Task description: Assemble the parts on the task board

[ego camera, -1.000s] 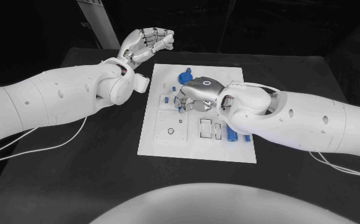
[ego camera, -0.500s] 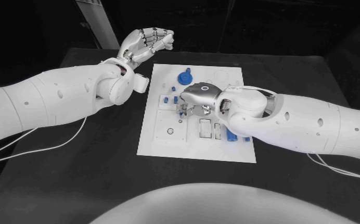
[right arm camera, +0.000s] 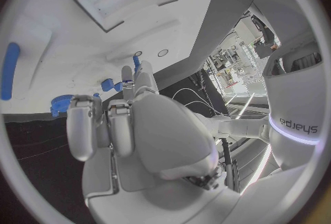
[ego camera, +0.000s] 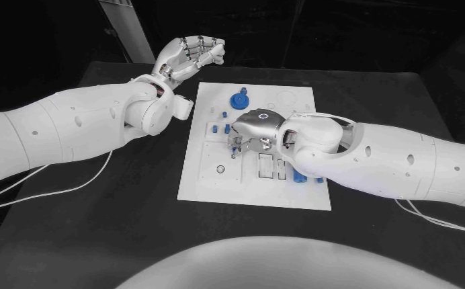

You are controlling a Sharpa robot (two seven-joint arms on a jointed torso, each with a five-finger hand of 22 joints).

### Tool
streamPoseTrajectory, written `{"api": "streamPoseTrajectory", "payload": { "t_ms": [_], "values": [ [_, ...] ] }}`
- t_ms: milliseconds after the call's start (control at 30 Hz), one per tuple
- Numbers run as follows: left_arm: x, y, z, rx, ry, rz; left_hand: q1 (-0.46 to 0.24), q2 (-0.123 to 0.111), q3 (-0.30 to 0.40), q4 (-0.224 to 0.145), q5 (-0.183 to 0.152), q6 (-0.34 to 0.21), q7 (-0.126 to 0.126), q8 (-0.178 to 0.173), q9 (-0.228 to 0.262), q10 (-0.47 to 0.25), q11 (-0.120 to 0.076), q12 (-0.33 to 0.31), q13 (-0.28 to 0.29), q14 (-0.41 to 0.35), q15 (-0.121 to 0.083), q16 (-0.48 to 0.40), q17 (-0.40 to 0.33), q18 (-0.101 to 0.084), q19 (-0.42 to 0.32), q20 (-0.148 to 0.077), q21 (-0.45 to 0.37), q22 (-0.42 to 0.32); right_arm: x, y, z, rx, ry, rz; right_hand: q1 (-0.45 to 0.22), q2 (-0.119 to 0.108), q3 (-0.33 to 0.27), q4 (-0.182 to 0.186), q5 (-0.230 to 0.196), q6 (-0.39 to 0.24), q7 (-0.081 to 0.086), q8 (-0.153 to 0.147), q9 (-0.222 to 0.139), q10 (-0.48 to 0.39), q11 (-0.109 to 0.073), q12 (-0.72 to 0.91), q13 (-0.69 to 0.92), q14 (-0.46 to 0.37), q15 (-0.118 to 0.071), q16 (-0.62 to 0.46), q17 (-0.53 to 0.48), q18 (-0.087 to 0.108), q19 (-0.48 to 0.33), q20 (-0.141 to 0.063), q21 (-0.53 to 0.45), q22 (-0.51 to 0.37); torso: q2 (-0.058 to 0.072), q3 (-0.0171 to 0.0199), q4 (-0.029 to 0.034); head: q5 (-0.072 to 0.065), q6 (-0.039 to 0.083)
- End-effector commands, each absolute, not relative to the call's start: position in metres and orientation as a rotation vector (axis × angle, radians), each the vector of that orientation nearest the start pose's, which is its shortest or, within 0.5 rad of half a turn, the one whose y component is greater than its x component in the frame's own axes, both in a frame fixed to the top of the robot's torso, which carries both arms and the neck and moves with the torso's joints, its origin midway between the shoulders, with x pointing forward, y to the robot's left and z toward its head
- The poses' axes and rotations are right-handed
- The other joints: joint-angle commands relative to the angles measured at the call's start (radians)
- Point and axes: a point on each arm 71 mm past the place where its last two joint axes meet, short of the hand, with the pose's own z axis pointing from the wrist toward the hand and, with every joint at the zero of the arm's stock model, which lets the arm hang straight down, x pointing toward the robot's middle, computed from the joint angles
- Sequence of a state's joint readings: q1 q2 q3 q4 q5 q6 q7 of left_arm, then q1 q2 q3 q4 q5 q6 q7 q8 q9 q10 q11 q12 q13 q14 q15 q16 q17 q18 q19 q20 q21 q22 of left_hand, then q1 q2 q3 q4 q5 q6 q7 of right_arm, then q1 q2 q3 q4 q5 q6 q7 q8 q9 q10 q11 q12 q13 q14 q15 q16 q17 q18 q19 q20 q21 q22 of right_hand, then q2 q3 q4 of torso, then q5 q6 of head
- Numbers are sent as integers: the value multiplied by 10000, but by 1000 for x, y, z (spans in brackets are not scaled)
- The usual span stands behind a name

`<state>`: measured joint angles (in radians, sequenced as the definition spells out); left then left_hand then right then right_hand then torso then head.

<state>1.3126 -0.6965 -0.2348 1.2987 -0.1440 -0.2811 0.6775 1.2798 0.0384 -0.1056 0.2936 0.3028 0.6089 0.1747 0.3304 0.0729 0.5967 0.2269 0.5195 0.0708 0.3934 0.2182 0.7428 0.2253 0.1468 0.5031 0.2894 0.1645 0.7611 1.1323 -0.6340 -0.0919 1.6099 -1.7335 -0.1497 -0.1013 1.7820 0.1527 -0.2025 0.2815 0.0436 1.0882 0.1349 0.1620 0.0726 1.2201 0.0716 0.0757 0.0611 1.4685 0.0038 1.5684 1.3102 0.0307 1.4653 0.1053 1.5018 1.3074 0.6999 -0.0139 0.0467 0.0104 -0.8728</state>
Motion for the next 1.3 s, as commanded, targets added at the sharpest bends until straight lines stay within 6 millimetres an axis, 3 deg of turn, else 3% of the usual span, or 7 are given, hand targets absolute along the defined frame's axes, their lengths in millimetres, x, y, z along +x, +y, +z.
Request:
{"api": "streamPoseTrajectory", "payload": {
  "t_ms": [33, 200, 400, 500, 833, 1300],
  "values": [
    [517, 198, -168, -5841, 11884, -16491, 9, 75, -50, -16, 63, -71, 922, 58, -2, -71, 22, 62, -16, -79, -20, 30, -17, -141, 82, -7, -49, -12, 419, -65, -225, -6771, 17168, 8020, 126, 8, 65, 16, 38, 2, 43, 27, 5, -8, 95, -49, -7, 1023, 67, 24, 2606, -106, 688, 46, -45, 2208, 2, 5, 10, -24, 2],
    [517, 198, -168, -5840, 11879, -16488, 15, 89, -64, -16, 73, -85, 924, 76, -4, -83, 23, 82, -18, -87, -18, 47, -40, -143, 83, -7, -54, -19, 419, -63, -225, -6797, 17165, 8050, 126, 8, 65, 16, 38, 2, 43, 27, 5, -8, 95, -49, -7, 1023, 67, 24, 2606, -106, 688, 46, -45, 2208, 1, 9, 21, -26, 2],
    [517, 199, -168, -5848, 11873, -16460, 15, 89, -64, -16, 73, -85, 924, 76, -4, -83, 23, 82, -18, -87, -18, 47, -40, -143, 83, -7, -54, -19, 418, -60, -226, -6828, 17186, 8098, 126, 8, 65, 16, 38, 2, 43, 27, 5, -8, 95, -49, -7, 1023, 67, 24, 2606, -106, 688, 46, -45, 2208, -14, 0, -33, -14, 2],
    [517, 199, -168, -5845, 11872, -16469, 16, 91, -66, -16, 74, -87, 924, 79, -4, -84, 23, 86, -18, -88, -18, 49, -44, -143, 84, -7, -54, -20, 418, -59, -227, -6841, 17204, 8116, 124, 9, 68, 16, 38, -2, 48, 17, 3, -6, 99, -58, -6, 1023, 71, 24, 2606, -103, 681, 51, -59, 2201, -7, -12, -26, -41, 2],
    [517, 199, -168, -5844, 11875, -16480, 18, 96, -70, -16, 76, -91, 924, 85, -4, -87, 23, 92, -18, -91, -17, 54, -51, -144, 84, -7, -56, -23, 418, -57, -230, -6922, 17362, 8079, 123, 7, 69, 16, 38, -4, 50, 12, 2, -7, 101, -63, -6, 1023, 74, 24, 2606, -100, 676, 53, -69, 2194, -14, 4, -6, -70, 2],
    [517, 199, -168, -5848, 11882, -16486, 21, 107, -78, -16, 81, -100, 925, 97, -5, -94, 24, 105, -19, -97, -16, 65, -66, -145, 83, -7, -59, -27, 417, -58, -235, -7063, 17718, 7868, 123, 0, 69, 14, 38, -11, 55, 1, 0, -12, 106, -75, -6, 1023, 78, 24, 2606, -96, 669, 58, -81, 2188, -3, 4, -23, -84, 2]
  ]
}}
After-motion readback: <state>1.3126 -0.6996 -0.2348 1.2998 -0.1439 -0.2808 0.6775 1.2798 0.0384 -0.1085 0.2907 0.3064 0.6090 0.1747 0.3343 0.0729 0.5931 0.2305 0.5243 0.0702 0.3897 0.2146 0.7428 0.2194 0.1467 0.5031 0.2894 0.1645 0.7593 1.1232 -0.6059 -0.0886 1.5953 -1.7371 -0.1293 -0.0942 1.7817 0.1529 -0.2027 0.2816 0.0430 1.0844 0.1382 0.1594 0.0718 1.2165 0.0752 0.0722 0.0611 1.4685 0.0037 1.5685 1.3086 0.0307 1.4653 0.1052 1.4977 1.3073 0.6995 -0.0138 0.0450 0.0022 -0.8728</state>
